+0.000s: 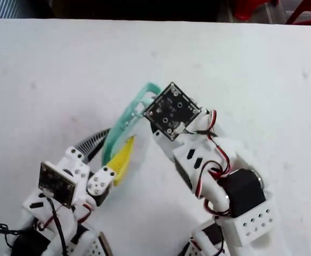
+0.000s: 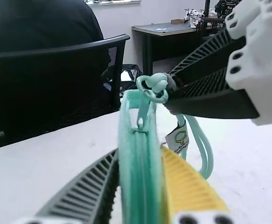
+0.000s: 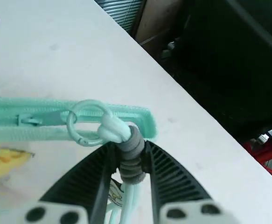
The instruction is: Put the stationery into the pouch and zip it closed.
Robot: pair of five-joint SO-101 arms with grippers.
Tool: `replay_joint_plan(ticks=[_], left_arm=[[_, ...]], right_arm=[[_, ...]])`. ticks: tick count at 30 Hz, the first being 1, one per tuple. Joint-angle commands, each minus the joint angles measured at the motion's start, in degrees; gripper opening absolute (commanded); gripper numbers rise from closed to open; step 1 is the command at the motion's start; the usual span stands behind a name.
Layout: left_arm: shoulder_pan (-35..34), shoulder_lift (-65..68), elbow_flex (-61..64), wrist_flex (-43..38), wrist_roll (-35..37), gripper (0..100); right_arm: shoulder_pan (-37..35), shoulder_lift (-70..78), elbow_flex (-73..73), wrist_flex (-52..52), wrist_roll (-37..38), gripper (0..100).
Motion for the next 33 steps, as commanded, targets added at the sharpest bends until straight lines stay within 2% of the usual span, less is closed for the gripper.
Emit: replay_joint_plan(ticks=[1, 10, 15, 21, 29, 33], left_arm=[[0.22, 0.04, -3.69, 0.26, -0.35, 1], [0.75, 0.04, -1.32, 1.49, -0.44, 2], [3.56, 0.04, -1.32, 2.81, -2.9, 2], [4.35, 0.04, -2.02, 3.16, -3.25, 2], [4.26, 0.04, -2.46, 2.99, -3.25, 2], [4.26, 0.04, -2.55, 3.08, -3.25, 2]], right_arm=[[0.31, -0.48, -0.26, -0.04, 0.18, 1.7], [0.48, -0.66, -0.26, -2.59, 0.35, 1.7], [9.8, 1.36, -0.26, -14.29, 0.44, 1.6], [20.62, 11.74, -0.35, -20.0, 0.53, 1.6], [23.08, 16.57, -0.35, -22.29, 0.88, 1.6], [25.36, 17.89, 1.67, -26.42, 5.19, 1.6]])
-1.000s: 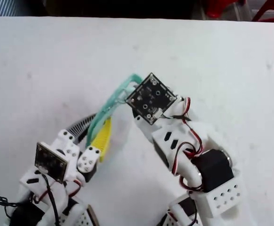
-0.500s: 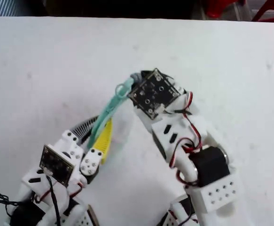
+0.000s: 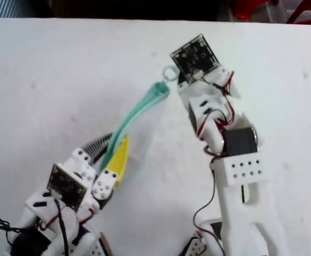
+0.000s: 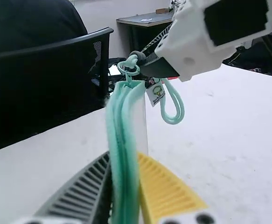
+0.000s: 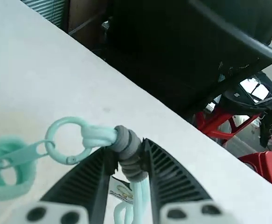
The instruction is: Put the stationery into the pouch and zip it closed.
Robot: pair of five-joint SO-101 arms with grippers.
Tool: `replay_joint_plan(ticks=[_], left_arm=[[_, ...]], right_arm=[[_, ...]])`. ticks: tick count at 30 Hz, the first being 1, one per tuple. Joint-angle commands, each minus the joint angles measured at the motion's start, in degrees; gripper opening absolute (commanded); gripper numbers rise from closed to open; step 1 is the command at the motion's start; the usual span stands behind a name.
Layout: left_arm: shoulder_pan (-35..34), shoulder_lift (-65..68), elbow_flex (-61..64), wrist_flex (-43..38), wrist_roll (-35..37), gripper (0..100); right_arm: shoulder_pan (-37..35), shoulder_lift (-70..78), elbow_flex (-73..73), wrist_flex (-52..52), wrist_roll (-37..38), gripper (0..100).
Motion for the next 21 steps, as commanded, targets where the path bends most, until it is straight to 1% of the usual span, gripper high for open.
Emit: replay_joint_plan(ticks=[1, 5, 8, 21], left_arm=[[0.75, -0.57, -1.85, 0.88, -0.44, 2], [0.75, -0.57, -1.85, 0.88, -0.44, 2], [0.75, -0.57, -1.85, 0.97, -0.44, 2], [0.75, -0.57, -1.85, 0.97, -0.44, 2]], right_arm=[[6.9, 1.63, 1.41, -6.46, 3.78, 1.6], [11.03, 5.41, 1.41, -9.8, 4.04, 1.6], [12.79, 8.84, 1.32, -11.65, 4.04, 1.6], [12.88, 10.51, -0.18, -11.47, 3.78, 1.6]])
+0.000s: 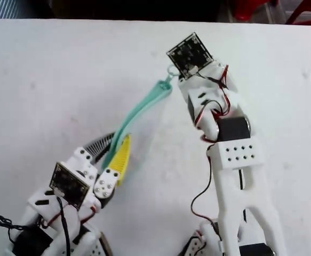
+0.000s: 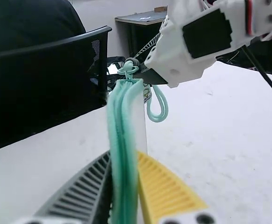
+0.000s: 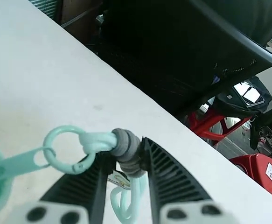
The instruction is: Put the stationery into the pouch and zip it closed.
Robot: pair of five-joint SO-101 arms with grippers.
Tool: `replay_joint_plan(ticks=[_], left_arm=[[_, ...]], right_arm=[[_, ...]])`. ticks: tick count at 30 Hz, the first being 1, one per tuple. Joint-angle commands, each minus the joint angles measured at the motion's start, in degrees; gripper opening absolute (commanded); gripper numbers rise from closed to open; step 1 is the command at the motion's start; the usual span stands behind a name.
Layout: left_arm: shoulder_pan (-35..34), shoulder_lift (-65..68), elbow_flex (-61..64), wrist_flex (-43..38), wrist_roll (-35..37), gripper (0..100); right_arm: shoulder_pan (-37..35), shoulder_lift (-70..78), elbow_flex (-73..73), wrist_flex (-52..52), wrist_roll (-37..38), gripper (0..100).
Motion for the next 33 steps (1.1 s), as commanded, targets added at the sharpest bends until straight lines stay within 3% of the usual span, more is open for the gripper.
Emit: replay_joint_plan(ticks=[1, 20, 22, 24, 27, 29, 33], left_arm=[[0.57, -0.66, -1.93, 1.05, -0.44, 2], [0.57, -0.66, -1.76, 1.41, -0.44, 2], [0.57, -0.66, -1.67, 1.41, -0.44, 2], [0.57, -0.66, -1.67, 1.41, -0.44, 2], [0.48, -0.66, -1.49, 1.32, -0.44, 2], [-0.4, -0.66, -1.49, 1.32, -0.44, 2], [-4.88, -0.66, 0.7, -2.02, -0.35, 2]], right_arm=[[9.63, 1.98, -2.46, -2.68, 0.18, 1.6], [9.71, 0.57, -2.55, 1.19, 0.0, 3.1], [9.71, -1.63, -2.55, 4.44, -2.73, 11.1], [9.63, -4.35, -2.55, 7.6, -6.42, 25.6], [9.19, -8.57, -2.55, 15.43, -4.48, 47.4], [8.84, -11.03, -2.55, 22.29, -1.58, 52.5], [10.42, -18.42, -2.55, 34.68, -0.26, 52.5]])
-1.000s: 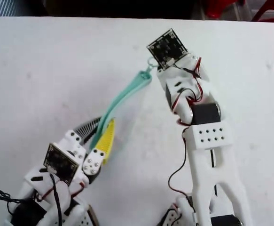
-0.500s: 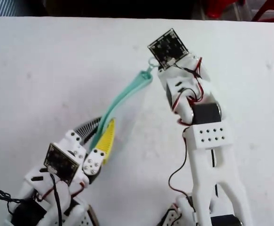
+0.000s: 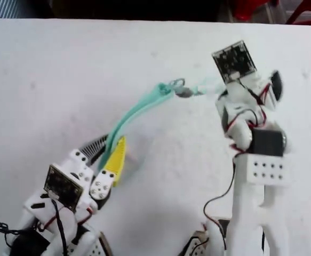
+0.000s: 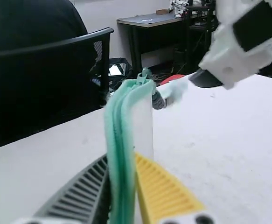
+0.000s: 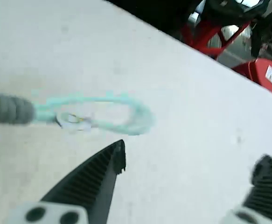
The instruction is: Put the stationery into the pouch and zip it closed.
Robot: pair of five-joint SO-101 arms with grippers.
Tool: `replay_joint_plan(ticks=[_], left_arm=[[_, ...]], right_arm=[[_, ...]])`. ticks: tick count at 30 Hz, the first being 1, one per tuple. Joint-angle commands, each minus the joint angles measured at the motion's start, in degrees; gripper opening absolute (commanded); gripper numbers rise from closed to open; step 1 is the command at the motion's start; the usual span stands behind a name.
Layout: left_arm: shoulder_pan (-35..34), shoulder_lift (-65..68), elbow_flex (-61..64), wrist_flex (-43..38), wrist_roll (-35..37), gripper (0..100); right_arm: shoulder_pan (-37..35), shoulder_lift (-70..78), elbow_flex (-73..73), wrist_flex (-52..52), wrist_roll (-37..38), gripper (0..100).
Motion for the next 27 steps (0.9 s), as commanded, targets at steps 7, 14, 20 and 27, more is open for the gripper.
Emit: replay_joint_plan(ticks=[7, 14, 20, 27], left_arm=[[-4.35, 0.04, 2.9, -4.66, -0.18, 2], [-4.26, 0.04, 3.25, -4.57, -0.26, 2], [-4.26, 0.04, 3.25, -4.13, -0.26, 2], [-4.26, 0.04, 3.25, -4.13, -0.26, 2]], right_arm=[[-1.1, -18.59, -11.52, 27.91, -1.23, 46.7], [-13.93, -19.3, -23.03, 34.59, -1.41, 35.4], [-24.84, -17.98, -27.34, 34.51, -1.23, 33.9], [-30.46, -12.53, -27.34, 34.77, 3.25, 33.9]])
